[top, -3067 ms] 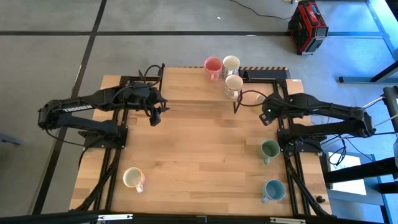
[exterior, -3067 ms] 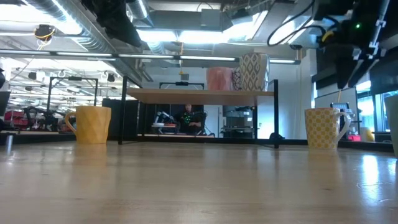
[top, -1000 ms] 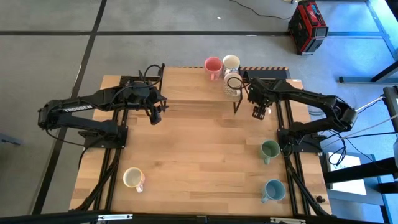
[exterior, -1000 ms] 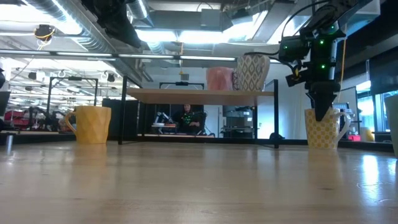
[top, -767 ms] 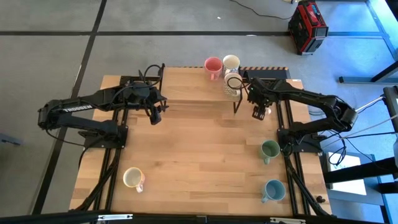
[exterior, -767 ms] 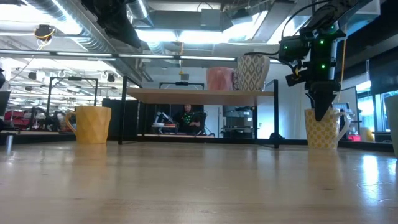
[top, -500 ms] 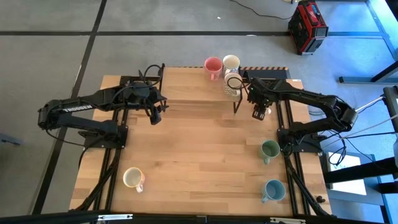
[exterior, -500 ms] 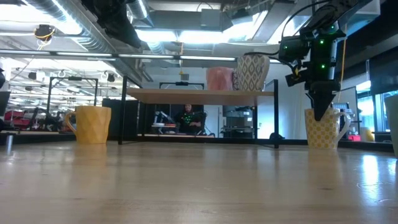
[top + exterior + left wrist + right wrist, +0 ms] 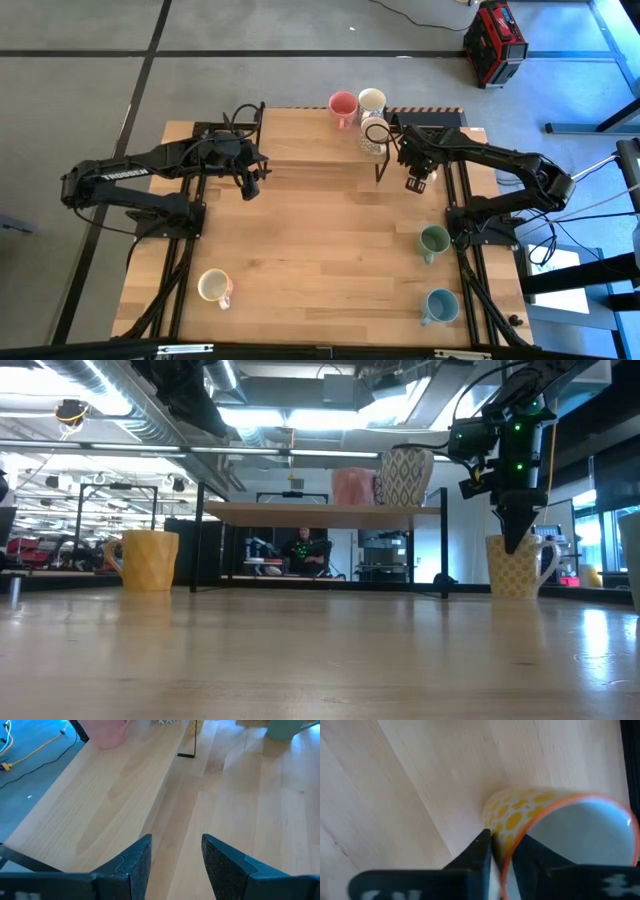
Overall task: Place coffee mugs
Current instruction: Put the yellow patterned mug on the shelf
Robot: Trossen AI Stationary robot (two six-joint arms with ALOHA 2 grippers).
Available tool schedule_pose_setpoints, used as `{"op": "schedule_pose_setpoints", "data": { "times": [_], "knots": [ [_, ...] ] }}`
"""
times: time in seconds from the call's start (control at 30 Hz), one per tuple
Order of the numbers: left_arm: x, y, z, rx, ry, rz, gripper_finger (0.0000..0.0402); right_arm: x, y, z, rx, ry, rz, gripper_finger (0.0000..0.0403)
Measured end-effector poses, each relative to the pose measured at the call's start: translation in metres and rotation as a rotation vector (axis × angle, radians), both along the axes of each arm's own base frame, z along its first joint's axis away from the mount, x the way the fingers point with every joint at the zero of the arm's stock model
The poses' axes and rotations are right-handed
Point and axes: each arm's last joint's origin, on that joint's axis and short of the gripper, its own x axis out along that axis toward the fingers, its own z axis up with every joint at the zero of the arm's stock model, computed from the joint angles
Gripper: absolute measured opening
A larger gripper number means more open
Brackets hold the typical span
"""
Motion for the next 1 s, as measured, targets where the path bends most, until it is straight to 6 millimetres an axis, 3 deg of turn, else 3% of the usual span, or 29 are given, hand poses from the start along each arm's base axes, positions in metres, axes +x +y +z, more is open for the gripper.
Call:
{"op": "schedule_pose_setpoints", "data": {
  "times": [0.2, 0.6, 0.83, 1.0],
  "knots": [
    [0.0, 0.0, 0.0, 0.0, 0.0, 0.0, 0.0167, 0.0, 0.0, 0.0, 0.004, -0.002, 0.0, 0.0009],
    [0.0, 0.0, 0.0, 0.0, 0.001, 0.0, 0.0167, -0.001, 0.002, 0.003, 0.013, -0.028, -0.02, 0.0006],
    [0.0, 0.0, 0.0, 0.0, 0.001, 0.0, 0.0167, -0.01, 0.009, 0.017, -0.014, -0.062, -0.033, 0.0004],
    [0.0, 0.0, 0.0, 0.0, 0.001, 0.0, 0.0167, -0.017, 0.014, 0.04, -0.044, -0.09, -0.053, 0.0003]
  ]
}}
